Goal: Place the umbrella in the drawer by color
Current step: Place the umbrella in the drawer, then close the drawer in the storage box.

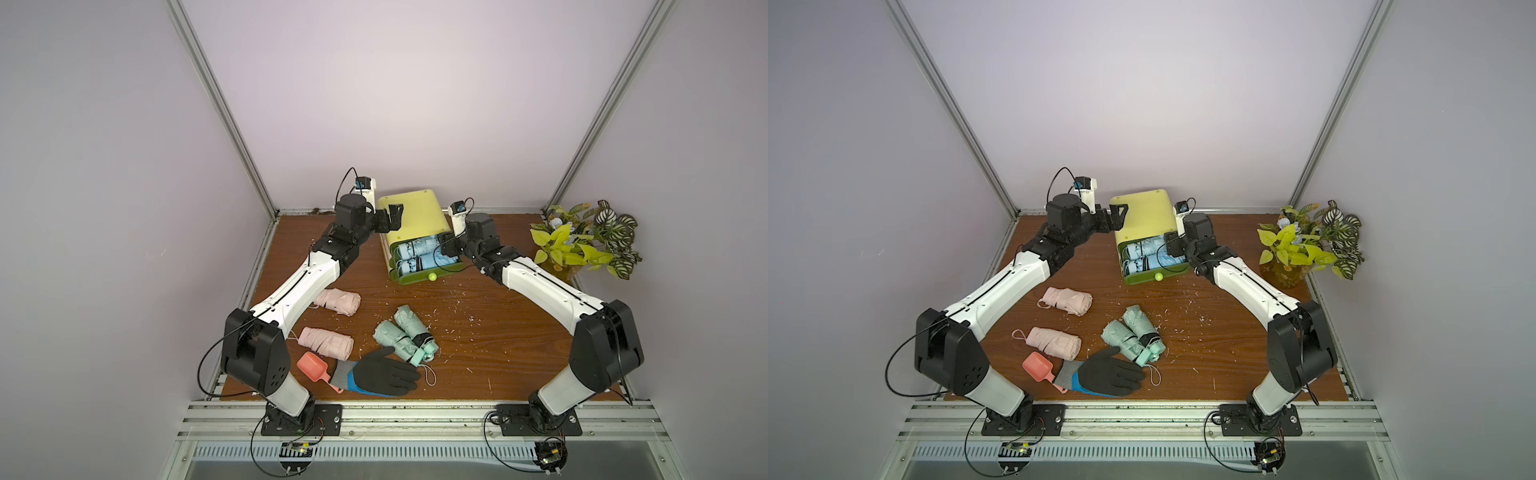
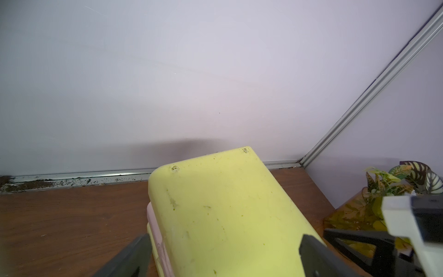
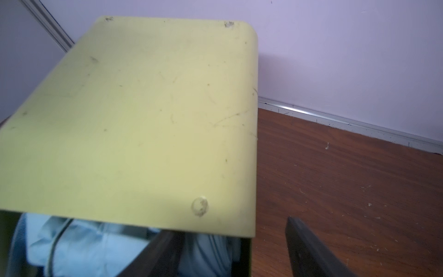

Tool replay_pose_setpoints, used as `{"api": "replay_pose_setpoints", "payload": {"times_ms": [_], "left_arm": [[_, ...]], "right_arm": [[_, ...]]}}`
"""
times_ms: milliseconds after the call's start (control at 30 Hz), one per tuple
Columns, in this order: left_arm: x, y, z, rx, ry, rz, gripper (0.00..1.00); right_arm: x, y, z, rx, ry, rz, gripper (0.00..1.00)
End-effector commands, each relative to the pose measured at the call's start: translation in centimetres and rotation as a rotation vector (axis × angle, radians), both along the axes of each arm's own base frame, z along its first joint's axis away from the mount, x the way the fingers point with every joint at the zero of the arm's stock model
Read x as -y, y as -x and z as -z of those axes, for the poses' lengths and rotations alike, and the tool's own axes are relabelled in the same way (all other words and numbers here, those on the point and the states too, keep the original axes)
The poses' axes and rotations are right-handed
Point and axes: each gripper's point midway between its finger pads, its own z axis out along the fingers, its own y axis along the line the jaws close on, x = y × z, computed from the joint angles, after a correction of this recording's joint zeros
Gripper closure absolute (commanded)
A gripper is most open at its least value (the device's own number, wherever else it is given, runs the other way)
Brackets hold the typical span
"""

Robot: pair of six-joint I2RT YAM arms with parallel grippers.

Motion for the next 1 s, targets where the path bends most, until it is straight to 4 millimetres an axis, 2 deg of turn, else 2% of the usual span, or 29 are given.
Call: {"api": "replay_pose_setpoints", "payload": {"times_ms": [0, 33, 67, 133, 267, 400, 533, 667, 767, 967], "left_arm": [[-1.5, -2.2, -0.9, -0.001, 0.083, 0.022, 0.0], [-2.0, -3.0, -0.1, -0.018, 0.09, 0.022, 0.0], [-2.4, -3.9, -1.0, 0.003, 0.095, 0.021, 0.0], [-2.9, -5.4, -0.4, -0.005, 0.09, 0.031, 0.0], [-3.0, -7.9, 0.6, -0.014, 0.102, 0.094, 0.0], [-2.0, -9.6, 0.5, 0.015, 0.143, 0.186, 0.0], [-0.9, -11.2, 1.3, 0.013, 0.151, 0.253, 0.0], [-0.3, -12.7, 3.7, -0.018, 0.149, 0.276, 0.01], [0.3, -13.0, 5.3, -0.05, 0.16, 0.3, 0.0], [0.8, -12.9, 7.1, -0.089, 0.214, 0.319, 0.0]], "right_arm": [[1.1, 3.6, -6.4, 0.121, -0.06, -0.028, 0.25], [1.2, 4.8, -6.8, 0.129, -0.072, -0.043, 0.25], [1.3, 5.9, -6.8, 0.127, -0.08, -0.052, 0.26], [1.4, 7.9, -6.5, 0.12, -0.109, -0.069, 0.26], [-0.2, 12.0, -4.2, 0.072, -0.177, -0.142, 0.27], [-2.1, 14.6, -2.1, 0.05, -0.274, -0.214, 0.29], [-3.0, 15.2, -1.2, 0.068, -0.368, -0.227, 0.3], [-4.0, 15.2, -0.7, 0.076, -0.43, -0.237, 0.31], [-4.5, 15.0, -0.3, 0.082, -0.461, -0.238, 0.31], [-5.8, 13.8, 0.4, 0.107, -0.462, -0.255, 0.31]]}}
